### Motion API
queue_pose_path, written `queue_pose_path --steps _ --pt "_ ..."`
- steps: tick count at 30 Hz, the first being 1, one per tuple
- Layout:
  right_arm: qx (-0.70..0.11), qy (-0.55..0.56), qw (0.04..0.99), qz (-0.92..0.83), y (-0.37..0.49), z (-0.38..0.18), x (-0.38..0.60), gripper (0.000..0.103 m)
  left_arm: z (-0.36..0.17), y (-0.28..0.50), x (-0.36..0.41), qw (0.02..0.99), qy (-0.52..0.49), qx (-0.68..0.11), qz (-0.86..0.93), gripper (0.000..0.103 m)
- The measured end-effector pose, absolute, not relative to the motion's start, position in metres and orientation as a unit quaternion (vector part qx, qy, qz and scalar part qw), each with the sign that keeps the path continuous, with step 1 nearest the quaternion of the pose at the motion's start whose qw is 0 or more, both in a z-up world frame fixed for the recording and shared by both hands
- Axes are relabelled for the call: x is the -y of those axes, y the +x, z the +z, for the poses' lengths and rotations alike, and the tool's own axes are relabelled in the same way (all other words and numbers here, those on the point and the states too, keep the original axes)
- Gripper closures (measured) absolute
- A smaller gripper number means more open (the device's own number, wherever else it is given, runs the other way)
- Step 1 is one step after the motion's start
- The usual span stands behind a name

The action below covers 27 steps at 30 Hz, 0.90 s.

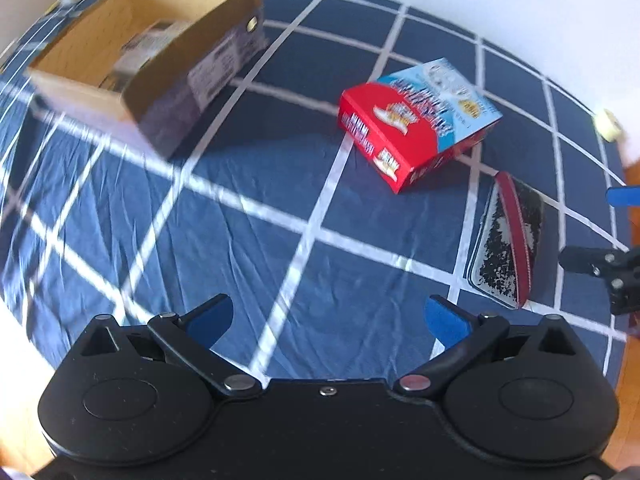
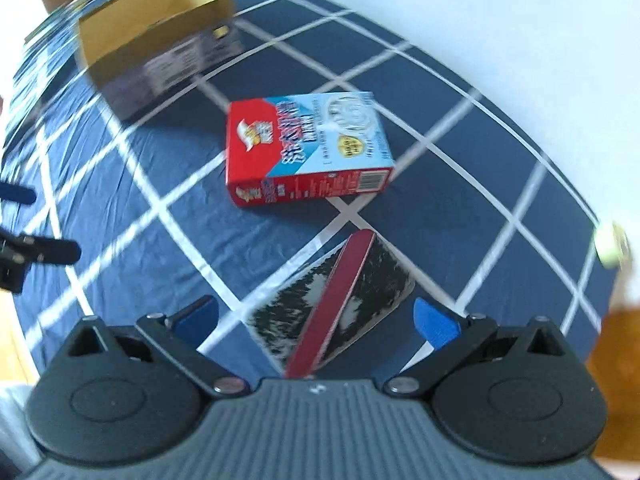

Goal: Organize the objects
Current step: 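Move the right tool to the grey-black case with red strap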

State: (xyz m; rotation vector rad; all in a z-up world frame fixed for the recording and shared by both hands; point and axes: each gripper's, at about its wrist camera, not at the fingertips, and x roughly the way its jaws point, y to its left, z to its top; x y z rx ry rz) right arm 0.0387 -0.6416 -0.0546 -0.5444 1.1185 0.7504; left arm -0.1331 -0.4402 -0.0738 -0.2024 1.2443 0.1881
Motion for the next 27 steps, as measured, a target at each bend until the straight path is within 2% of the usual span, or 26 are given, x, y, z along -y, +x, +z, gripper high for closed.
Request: queue_pose_path --steps 10,27 --pt "-0.523 -0.301 0.656 0.453 0.077 -0.088 0.648 0.0 -0.096 -0.153 0.477 0.775 -0.127 -0.6 0.155 0.0" --pt "-0.533 -0.375 0.543 0.53 0.127 -0.158 0.606 0.0 -0.124 -0.139 0.501 0.744 -0.145 -0.622 0.198 0.0"
